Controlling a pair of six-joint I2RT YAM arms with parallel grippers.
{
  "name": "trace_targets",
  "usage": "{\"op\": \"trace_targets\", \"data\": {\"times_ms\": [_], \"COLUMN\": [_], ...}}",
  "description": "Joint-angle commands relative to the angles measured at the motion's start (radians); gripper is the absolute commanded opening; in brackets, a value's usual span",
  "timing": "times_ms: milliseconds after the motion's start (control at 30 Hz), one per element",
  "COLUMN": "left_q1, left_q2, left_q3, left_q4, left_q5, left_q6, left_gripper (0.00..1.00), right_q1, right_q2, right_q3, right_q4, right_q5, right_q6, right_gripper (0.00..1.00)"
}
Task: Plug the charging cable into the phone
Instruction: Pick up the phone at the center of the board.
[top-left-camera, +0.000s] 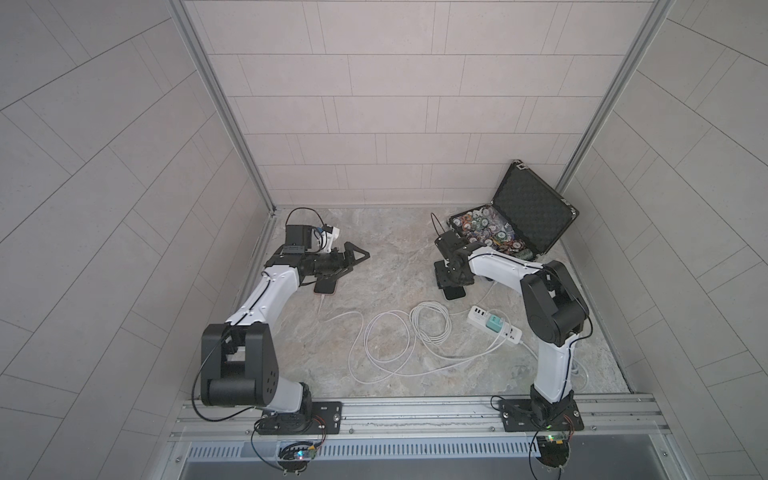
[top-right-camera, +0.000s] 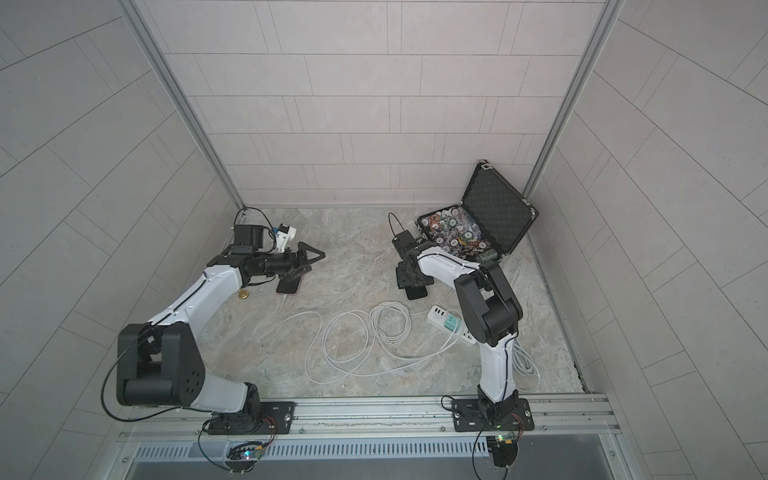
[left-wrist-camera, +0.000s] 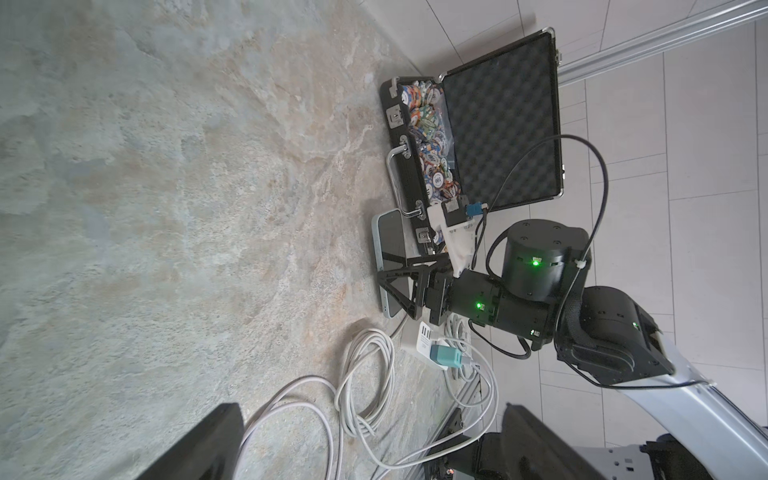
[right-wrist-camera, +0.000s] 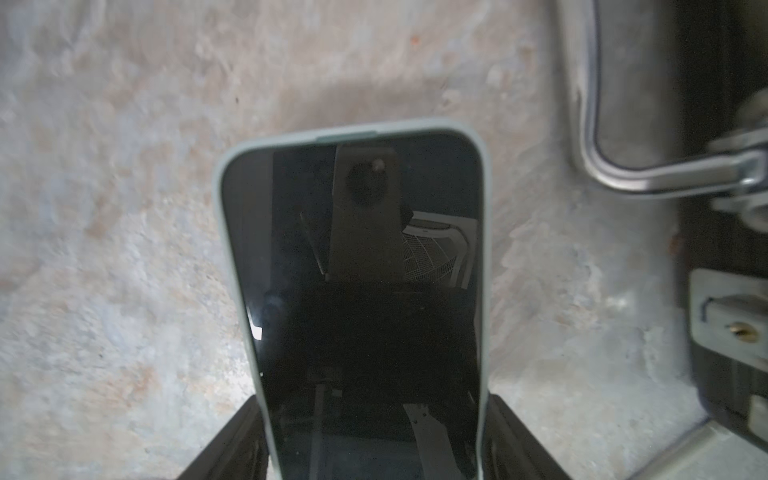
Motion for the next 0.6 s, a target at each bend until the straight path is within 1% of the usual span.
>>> {"op": "trace_targets", "data": {"times_ms": [0, 167, 300, 500, 567], "left_q1": [-0.027, -0.103, -0.149, -0.185, -0.193], "left_q2": [0.012, 0.004, 0.019, 0.06, 0.071], "left_q3": [-0.001, -0.025, -0.032, -0.029, -0.025], "left_q4": [0.035, 0.121, 0.163, 0.191, 0.191], "left_q5": [0.068, 0.083, 0.088, 0.083, 0.072], "left_q6": [0.021, 0.003, -0.006, 0.002, 0.01], "left_gripper": [1.0, 1.0, 1.0, 0.97, 0.97], "right_q1": [0.005, 0.013, 0.017, 0.022, 0.027], "right_q2": [-0.092, -0.128, -0.146, -0.131, -0.131], "right_q3": [0.054, 0.103, 0.104, 0.13, 0.132], "right_q4": [0.012, 0.049, 0.133, 0.182, 0.195], "right_q5": [0.009, -0.08, -0.173, -0.289, -0.303], "right_q6": [0.129, 0.268, 0.323, 0.381, 0.392], "right_gripper": [0.68, 0.68, 0.69, 0.71, 0.71]}}
